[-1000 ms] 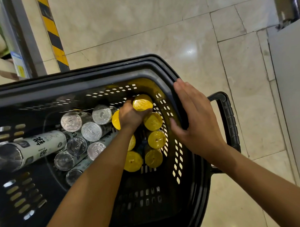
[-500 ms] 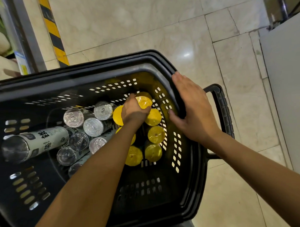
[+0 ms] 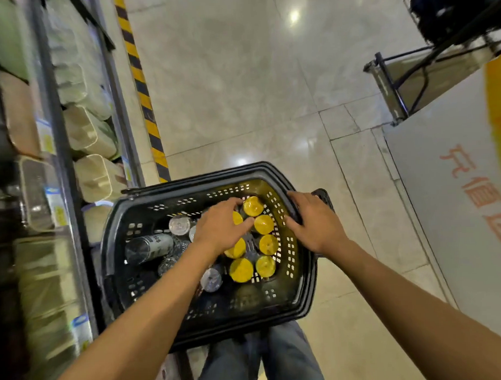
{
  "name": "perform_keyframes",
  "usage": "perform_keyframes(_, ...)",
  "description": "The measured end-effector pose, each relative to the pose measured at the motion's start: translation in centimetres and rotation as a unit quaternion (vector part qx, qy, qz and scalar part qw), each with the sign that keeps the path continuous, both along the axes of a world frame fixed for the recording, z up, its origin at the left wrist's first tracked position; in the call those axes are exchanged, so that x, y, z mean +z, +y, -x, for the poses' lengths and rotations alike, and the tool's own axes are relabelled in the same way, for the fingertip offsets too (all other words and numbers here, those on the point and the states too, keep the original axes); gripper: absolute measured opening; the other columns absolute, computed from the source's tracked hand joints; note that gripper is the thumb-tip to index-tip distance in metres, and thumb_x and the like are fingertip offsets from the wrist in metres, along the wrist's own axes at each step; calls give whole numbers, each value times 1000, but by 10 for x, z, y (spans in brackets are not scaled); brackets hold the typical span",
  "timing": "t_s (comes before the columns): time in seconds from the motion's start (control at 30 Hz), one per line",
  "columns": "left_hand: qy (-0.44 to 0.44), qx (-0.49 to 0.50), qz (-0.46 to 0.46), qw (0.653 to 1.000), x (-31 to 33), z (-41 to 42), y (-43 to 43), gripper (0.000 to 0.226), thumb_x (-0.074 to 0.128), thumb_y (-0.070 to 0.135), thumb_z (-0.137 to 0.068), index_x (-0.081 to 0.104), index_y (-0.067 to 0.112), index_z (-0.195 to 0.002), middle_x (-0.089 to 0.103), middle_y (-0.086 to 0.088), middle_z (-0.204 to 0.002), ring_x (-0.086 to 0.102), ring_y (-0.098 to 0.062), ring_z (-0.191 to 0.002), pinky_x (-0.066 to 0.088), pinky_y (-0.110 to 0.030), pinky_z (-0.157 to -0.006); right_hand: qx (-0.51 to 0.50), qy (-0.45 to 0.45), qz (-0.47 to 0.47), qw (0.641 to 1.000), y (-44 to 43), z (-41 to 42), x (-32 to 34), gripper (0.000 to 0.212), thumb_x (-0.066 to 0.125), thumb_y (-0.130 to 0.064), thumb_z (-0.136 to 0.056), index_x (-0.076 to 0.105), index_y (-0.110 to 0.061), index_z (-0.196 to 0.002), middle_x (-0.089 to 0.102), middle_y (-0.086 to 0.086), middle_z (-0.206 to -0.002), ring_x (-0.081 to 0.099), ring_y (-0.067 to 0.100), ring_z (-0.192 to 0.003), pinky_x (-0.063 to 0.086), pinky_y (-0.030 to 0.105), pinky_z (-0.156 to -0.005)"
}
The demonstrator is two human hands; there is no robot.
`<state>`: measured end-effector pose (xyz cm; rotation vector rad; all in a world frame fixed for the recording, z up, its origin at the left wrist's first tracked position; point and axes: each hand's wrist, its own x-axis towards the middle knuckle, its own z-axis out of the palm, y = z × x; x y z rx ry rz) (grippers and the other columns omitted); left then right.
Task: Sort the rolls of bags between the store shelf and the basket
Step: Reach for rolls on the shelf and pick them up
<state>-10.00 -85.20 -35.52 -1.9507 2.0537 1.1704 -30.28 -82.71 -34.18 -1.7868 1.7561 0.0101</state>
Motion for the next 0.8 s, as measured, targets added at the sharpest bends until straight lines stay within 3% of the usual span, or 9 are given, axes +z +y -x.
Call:
perform_keyframes(0.13, 1, -31, 32, 999, 94, -20, 13, 55, 56, 50, -88, 48, 22, -134, 55, 0, -135, 51, -21, -122, 42, -33, -95, 0, -10, 5, 1000, 13, -16, 84, 57, 51, -36, -93, 33, -18, -143, 44, 6, -141, 42, 24, -128, 35, 32, -101)
perform_keyframes(0.23, -4, -16, 73, 997, 157, -35, 27, 51, 57, 49, -88, 50, 24, -131, 59, 0, -128, 55, -21, -114, 43, -31, -86, 16, -20, 24, 999, 22, -28, 139, 56, 50, -37, -93, 33, -18, -143, 43, 6, -142, 42, 24, -128, 35, 32, -101)
perform_keyframes(0.47, -24, 120, 128, 984, 258, -70, 80, 63, 60, 48, -86, 39, 25, -141, 51, 1, -139, 50, -19, -123, 44, -33, -96, 95, -66, 68, 991, 29, -54, 223, 55, 53, -38, -93, 36, -18, -142, 44, 6, -142, 43, 24, -128, 35, 31, -101)
perform_keyframes(0.67, -65, 287, 180, 939, 305, -75, 167, 49, 57, 51, -86, 47, 36, -131, 57, 7, -129, 55, -16, -115, 47, -32, -90, 271, -96, 78, 955, 40, -90, 274, 55, 52, -37, -93, 36, -18, -142, 42, 5, -144, 43, 23, -129, 36, 31, -102)
perform_keyframes(0.8, -105, 402, 196, 888, 326, -65, 254, 56, 54, 55, -87, 42, 31, -136, 54, 5, -134, 53, -18, -119, 45, -31, -93, 387, -134, 78, 909, 79, -121, 297, 55, 53, -38, -93, 37, -18, -142, 46, 3, -142, 46, 21, -126, 39, 31, -99)
